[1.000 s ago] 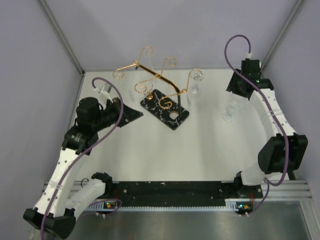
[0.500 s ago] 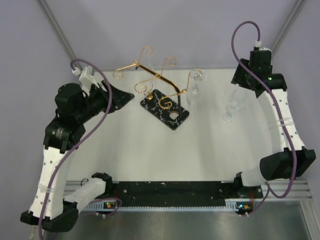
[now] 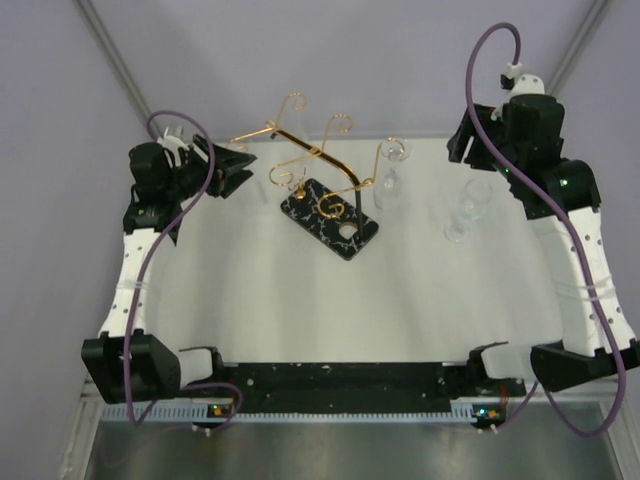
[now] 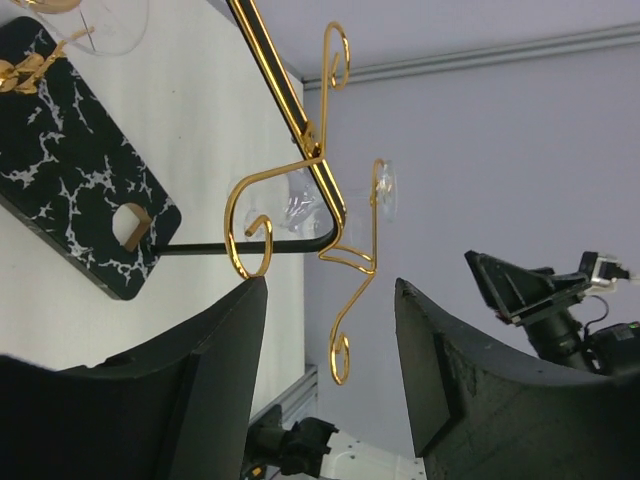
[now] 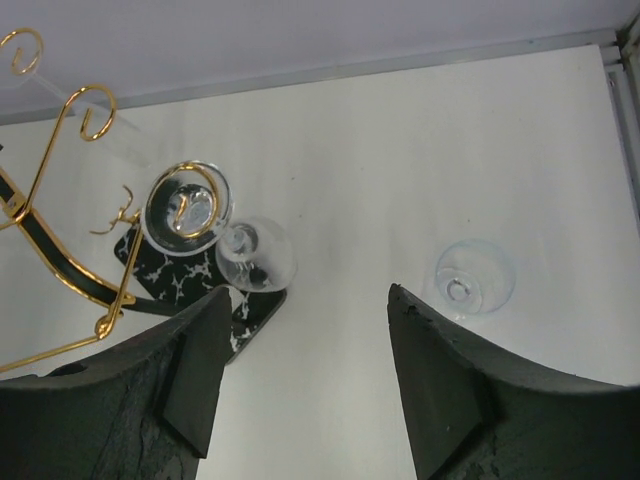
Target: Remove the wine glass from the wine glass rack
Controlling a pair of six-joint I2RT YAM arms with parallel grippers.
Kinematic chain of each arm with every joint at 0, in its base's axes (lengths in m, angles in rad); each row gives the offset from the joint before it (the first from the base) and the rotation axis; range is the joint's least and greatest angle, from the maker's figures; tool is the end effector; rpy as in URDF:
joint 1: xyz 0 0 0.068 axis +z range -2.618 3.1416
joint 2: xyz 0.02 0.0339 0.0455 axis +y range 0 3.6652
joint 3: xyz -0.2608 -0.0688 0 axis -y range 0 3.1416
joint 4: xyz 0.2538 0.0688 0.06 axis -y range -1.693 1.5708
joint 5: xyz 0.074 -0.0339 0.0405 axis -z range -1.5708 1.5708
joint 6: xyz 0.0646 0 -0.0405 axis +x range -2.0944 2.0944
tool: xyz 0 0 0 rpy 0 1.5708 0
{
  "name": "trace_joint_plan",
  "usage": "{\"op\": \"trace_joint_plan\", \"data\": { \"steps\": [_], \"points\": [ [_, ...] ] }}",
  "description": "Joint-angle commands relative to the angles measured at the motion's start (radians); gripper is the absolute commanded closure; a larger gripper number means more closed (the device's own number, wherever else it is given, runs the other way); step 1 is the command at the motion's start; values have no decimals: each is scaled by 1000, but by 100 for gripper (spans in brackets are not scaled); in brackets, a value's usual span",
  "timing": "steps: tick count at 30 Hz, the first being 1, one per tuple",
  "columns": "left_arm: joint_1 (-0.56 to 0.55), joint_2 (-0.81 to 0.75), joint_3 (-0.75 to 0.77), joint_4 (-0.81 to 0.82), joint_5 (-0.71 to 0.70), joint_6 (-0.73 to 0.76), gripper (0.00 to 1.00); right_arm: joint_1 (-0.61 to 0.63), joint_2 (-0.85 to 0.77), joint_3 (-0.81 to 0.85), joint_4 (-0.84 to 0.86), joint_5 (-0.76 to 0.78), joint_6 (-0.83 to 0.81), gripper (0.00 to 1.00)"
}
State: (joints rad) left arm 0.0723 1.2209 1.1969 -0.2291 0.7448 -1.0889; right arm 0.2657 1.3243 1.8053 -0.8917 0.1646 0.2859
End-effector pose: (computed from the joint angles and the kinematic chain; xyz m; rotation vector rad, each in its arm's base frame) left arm 0.3058 -0.0218 0.3820 -0.5618 1.9042 -1.3646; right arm 0.2728 0.0633 0.4820 0.1269 1.9768 0.1959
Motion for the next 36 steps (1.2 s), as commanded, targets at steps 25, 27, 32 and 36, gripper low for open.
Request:
{"op": "trace_joint_plan", "data": {
  "steps": [25, 27, 32, 36],
  "points": [
    [90, 232, 41, 214, -7, -120, 46, 33, -122, -176, 73, -129, 15, 37],
    [90, 247, 49, 215, -5, -120, 47, 35, -122, -178, 76, -134, 15, 37],
    [92, 267, 61, 221, -7, -115, 55, 36, -125, -187, 82, -132, 19, 37],
    [93, 282, 66, 223, -10, -114, 60, 36, -128, -192, 85, -125, 18, 37]
  ]
}}
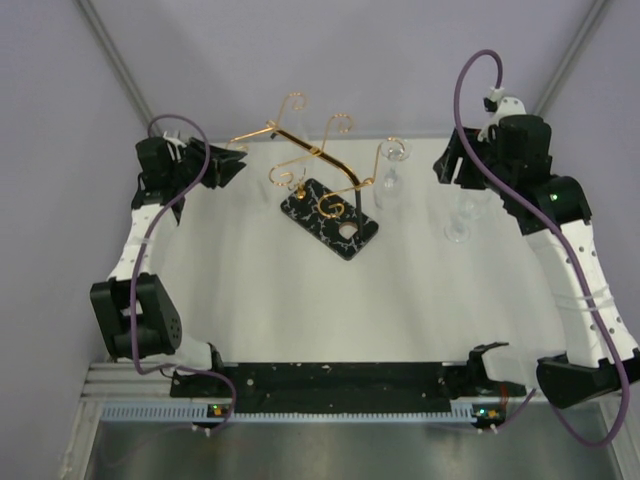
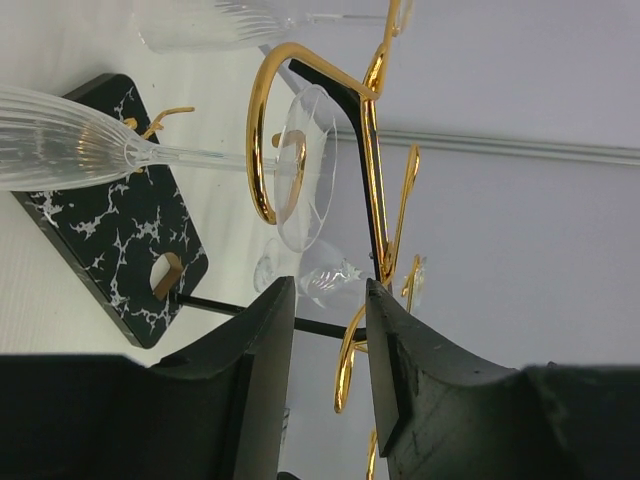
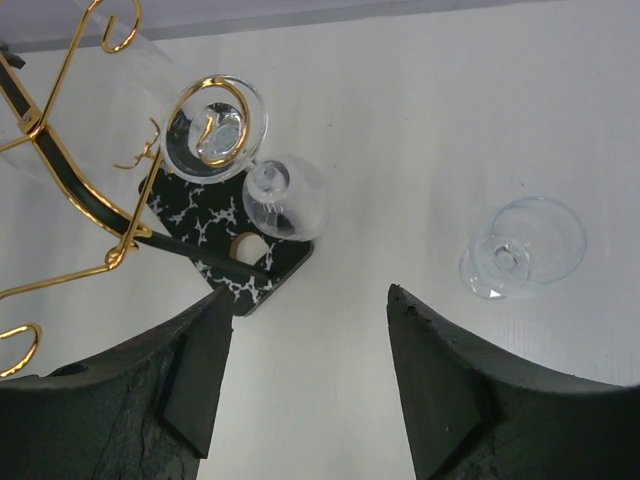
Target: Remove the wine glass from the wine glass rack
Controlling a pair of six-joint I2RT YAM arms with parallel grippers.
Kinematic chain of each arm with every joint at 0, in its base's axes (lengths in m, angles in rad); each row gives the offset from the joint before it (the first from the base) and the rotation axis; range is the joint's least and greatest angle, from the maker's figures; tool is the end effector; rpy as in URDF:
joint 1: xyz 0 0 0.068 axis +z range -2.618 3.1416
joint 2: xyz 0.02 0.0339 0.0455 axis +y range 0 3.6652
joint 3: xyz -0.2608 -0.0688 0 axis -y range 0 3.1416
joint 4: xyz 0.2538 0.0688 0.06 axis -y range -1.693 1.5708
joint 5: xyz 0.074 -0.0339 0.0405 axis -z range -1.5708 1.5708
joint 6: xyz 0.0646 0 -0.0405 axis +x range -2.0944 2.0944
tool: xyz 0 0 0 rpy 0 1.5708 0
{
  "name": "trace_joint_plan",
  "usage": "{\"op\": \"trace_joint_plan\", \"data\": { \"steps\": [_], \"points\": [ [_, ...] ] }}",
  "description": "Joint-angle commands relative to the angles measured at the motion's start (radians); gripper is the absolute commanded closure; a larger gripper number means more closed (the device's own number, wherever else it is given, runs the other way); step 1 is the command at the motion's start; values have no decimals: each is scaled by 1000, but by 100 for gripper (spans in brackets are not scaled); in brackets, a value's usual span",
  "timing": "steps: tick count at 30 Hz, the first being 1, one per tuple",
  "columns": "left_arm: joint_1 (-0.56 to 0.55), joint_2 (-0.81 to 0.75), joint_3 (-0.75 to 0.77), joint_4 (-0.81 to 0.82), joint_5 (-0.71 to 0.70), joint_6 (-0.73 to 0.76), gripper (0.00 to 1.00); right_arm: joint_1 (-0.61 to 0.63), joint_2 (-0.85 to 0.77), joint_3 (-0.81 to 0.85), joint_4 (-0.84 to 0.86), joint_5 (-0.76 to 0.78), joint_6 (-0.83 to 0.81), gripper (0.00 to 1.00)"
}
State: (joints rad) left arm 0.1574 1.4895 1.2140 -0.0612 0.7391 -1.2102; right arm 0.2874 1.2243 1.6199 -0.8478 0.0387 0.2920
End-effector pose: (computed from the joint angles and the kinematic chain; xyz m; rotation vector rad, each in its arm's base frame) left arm 0.3765 0.0157 0.3219 -0.8376 1.8979 -1.3830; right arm 0.2569 0.0733 0.4514 0.0294 2.0379 0.3266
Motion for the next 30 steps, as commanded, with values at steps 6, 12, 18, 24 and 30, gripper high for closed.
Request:
{"op": "trace_joint_plan", "data": {
  "steps": [6, 12, 18, 24, 30],
  "points": [
    [8, 32, 61, 83, -4, 5, 67, 15, -31, -20, 49, 1, 12, 37],
    [8, 38, 67, 78, -7, 11, 68, 13, -28, -22, 55, 3, 13, 37],
    [8, 54, 78, 72, -7, 18, 67, 13, -29, -32, 59, 1, 13, 37],
    [11, 63, 82, 69, -10, 24, 67, 13, -28, -32, 61, 1, 12, 38],
    [14, 66, 90, 66, -20, 35, 69, 13, -28, -34, 65, 1, 16, 38]
  ]
}}
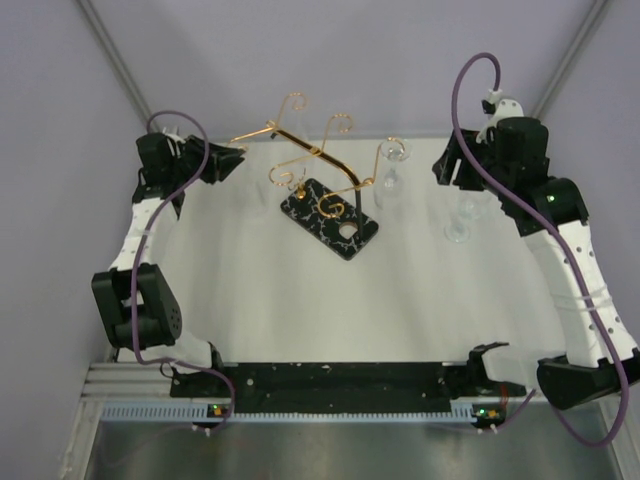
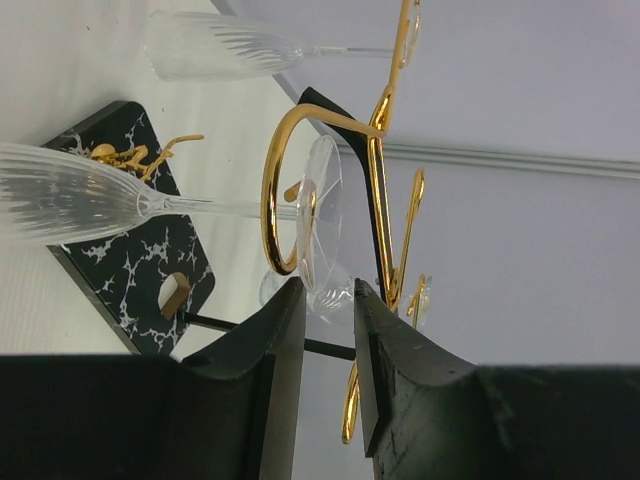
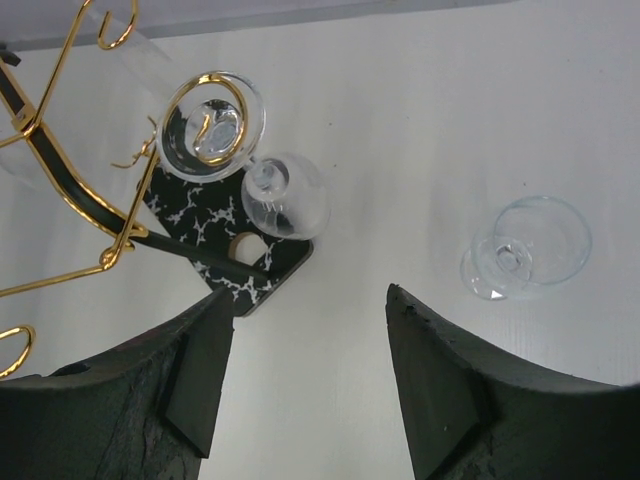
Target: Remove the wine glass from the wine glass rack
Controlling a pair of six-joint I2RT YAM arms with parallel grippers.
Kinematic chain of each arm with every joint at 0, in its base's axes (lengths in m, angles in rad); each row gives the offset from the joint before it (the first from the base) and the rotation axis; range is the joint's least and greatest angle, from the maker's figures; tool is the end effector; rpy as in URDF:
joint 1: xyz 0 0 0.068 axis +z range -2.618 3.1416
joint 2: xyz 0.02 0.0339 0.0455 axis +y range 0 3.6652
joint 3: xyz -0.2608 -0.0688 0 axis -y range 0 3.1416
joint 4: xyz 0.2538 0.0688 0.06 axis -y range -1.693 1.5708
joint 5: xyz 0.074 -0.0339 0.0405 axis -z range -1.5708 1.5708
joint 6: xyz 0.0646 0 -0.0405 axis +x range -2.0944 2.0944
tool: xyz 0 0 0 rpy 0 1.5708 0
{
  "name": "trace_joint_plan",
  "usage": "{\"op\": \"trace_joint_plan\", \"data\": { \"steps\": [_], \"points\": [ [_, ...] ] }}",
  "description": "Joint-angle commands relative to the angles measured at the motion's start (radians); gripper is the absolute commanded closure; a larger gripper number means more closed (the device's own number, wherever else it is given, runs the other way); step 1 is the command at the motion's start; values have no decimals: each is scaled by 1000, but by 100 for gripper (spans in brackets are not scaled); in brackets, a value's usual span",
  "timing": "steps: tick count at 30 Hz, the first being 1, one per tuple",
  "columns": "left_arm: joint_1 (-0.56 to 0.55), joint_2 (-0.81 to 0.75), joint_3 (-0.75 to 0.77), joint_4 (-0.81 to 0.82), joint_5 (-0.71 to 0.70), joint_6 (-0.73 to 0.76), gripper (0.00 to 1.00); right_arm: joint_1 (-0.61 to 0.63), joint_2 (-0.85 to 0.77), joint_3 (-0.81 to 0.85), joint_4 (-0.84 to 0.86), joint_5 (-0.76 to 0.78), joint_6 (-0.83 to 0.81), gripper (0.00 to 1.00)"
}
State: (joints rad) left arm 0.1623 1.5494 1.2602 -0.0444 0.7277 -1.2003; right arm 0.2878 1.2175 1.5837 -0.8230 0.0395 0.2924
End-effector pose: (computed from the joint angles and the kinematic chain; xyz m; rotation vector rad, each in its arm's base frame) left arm 0.3921 0.0207 0.3193 -0.8362 1.8897 -1.3637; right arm 0.2592 0.0741 0.4440 0.0298 2.0424 0.3252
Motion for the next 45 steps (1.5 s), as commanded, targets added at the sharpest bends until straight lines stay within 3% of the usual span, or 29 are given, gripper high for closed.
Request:
{"op": "trace_joint_plan", "data": {
  "steps": [1, 6, 10, 34, 38, 41, 45],
  "points": [
    [9, 5, 45, 49, -11, 27, 70, 14, -21, 1, 44, -3, 16, 38],
    [13, 11, 50, 49, -11, 27, 80, 13, -23, -11, 50, -1, 16, 38],
    [13, 15, 54, 49, -10, 27, 83, 13, -29, -14, 50, -1, 16, 38],
    [16, 44, 74, 14, -36, 47, 80, 14, -42, -33, 62, -3, 13, 38],
    [14, 49, 82, 14, -36, 48, 88, 14, -49, -37, 67, -4, 11, 38],
    [14, 54, 88, 9, -36, 48, 100, 13, -49, -40, 67, -4, 10, 38],
    [16, 46, 103, -12, -37, 68, 100, 14, -52, -44, 68, -4, 13, 38]
  ]
}}
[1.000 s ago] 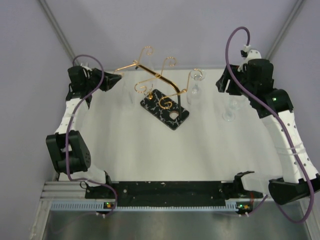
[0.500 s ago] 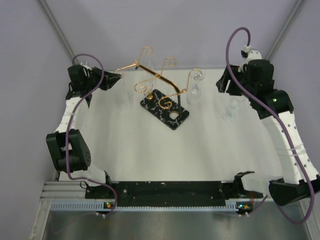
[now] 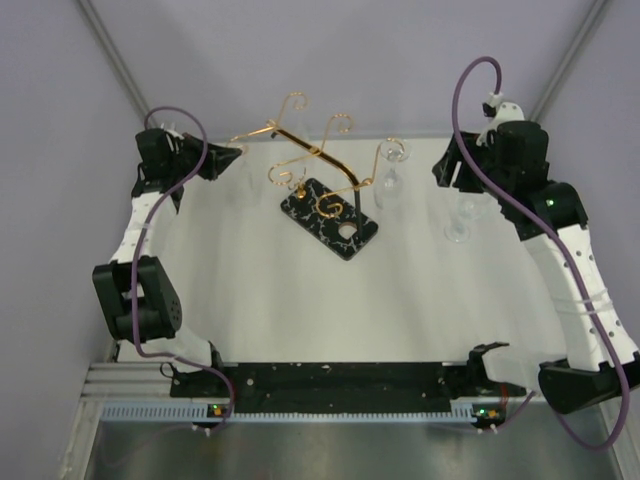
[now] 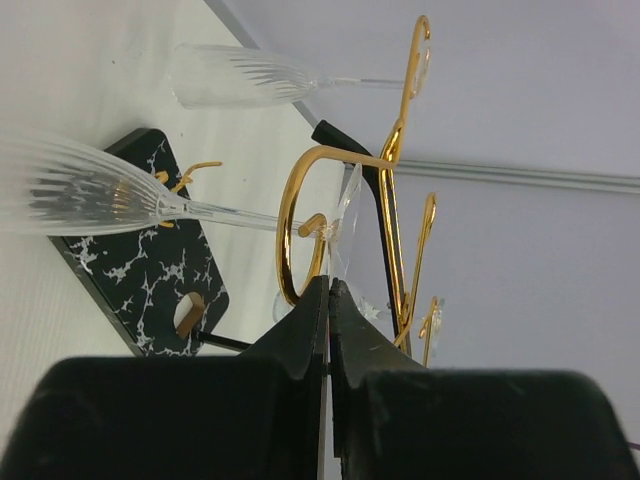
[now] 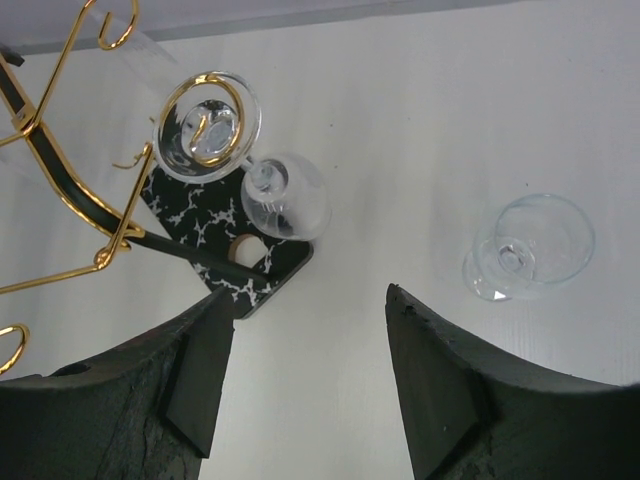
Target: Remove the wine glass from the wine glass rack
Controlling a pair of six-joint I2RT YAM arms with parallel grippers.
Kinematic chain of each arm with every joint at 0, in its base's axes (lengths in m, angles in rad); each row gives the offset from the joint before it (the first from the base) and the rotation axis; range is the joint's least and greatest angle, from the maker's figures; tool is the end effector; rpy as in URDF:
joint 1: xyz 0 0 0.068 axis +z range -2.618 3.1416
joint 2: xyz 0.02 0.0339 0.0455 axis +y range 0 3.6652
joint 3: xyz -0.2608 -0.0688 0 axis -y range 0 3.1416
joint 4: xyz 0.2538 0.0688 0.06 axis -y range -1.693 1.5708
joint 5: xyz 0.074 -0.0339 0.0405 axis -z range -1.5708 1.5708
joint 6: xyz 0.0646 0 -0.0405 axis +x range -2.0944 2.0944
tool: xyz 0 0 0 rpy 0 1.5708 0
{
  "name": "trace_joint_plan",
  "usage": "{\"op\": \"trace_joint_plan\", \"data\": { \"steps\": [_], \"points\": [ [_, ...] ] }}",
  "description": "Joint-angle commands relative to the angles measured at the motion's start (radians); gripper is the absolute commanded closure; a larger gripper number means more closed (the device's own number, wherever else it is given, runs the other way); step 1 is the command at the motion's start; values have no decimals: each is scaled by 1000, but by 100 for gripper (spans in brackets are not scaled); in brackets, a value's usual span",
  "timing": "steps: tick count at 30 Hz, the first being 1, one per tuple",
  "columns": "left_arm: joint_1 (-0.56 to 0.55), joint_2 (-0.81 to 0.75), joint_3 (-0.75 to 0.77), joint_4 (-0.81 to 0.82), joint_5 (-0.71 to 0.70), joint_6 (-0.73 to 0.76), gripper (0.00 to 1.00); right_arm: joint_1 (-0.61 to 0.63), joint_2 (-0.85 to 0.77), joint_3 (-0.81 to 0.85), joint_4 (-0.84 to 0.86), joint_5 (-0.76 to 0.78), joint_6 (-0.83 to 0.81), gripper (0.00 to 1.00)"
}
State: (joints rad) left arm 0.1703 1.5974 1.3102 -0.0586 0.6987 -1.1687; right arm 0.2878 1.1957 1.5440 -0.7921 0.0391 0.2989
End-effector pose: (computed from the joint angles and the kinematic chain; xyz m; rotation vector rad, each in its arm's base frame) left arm 0.4047 0.0274 0.3180 -0.8401 1.8868 -1.3130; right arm 0.2574 0.0736 0.4397 0.0363 2.0298 0.3329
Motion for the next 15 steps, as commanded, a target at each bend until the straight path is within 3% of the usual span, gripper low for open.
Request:
{"op": "trace_joint_plan", "data": {
  "steps": [1, 15],
  "points": [
    [8, -5, 58, -15, -10, 47, 100, 13, -30, -5, 39, -4, 5, 38],
    [38, -73, 32, -83, 31, 115, 100, 13, -30, -9, 42, -10, 13, 38]
  ]
}}
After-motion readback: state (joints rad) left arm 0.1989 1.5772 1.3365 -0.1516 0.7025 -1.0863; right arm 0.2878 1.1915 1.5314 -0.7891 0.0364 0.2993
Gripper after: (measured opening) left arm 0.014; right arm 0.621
